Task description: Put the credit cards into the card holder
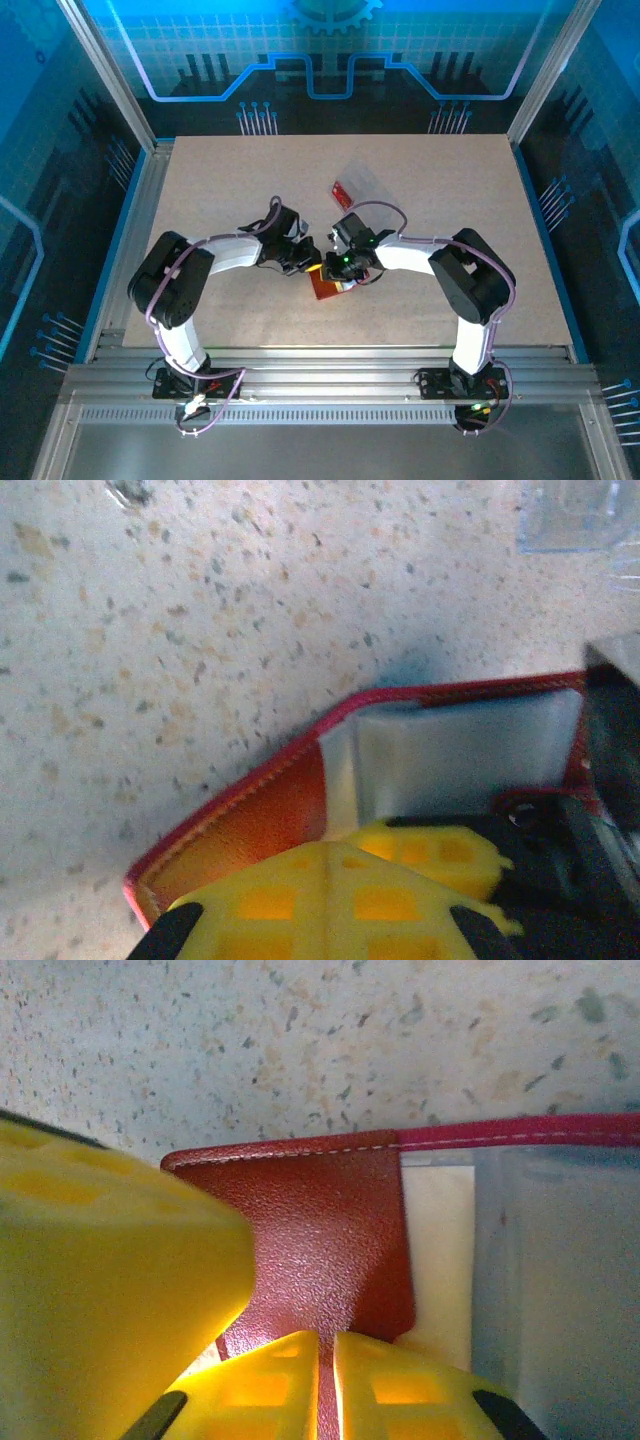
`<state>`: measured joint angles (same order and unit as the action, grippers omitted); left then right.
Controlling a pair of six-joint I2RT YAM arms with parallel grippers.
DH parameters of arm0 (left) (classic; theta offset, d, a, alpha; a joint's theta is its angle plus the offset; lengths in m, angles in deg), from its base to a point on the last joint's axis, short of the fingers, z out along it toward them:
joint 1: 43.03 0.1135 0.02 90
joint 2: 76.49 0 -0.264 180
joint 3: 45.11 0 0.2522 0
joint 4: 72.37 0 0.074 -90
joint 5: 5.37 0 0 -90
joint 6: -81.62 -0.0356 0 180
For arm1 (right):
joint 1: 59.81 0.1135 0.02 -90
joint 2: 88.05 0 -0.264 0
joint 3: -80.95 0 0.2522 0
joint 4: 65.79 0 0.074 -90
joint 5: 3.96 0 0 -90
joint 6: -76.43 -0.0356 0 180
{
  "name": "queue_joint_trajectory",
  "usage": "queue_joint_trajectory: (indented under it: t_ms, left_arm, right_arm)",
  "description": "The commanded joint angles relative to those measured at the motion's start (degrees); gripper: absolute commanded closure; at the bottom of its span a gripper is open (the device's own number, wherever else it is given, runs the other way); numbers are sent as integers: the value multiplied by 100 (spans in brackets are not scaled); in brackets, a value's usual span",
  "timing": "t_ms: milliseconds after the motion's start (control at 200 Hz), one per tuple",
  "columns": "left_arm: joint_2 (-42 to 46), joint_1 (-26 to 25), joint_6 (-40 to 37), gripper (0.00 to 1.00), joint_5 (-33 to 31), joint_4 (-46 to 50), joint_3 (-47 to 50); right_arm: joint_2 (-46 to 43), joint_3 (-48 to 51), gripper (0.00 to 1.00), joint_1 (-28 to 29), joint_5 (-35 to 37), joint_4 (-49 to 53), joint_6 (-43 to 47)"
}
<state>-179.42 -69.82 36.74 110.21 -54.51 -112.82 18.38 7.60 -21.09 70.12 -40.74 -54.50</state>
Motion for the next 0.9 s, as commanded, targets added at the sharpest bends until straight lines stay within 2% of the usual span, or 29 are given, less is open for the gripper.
queue_joint_trajectory:
  t_ms: [0,115,270,510,750,895]
  left_arm:
    - [-305,-40,-10,94,-43,6,-55]
    - [-502,-45,-169,94,-100,78,-60]
    - [-550,-50,-478,93,-294,355,-140]
    - [-813,-68,-588,91,-205,269,-142]
    - [-869,-68,-598,91,-194,232,-151]
    - [-877,-65,-601,91,-198,223,-133]
  right_arm:
    - [-338,-29,80,-40,90,240,142]
    - [-605,-231,68,-40,552,809,473]
    - [-552,-853,60,-68,1291,1830,992]
    - [118,-1619,59,-171,1937,2686,1462]
    - [290,-1592,61,-182,2238,2754,1513]
    - [286,-1478,58,-190,2475,2771,1486]
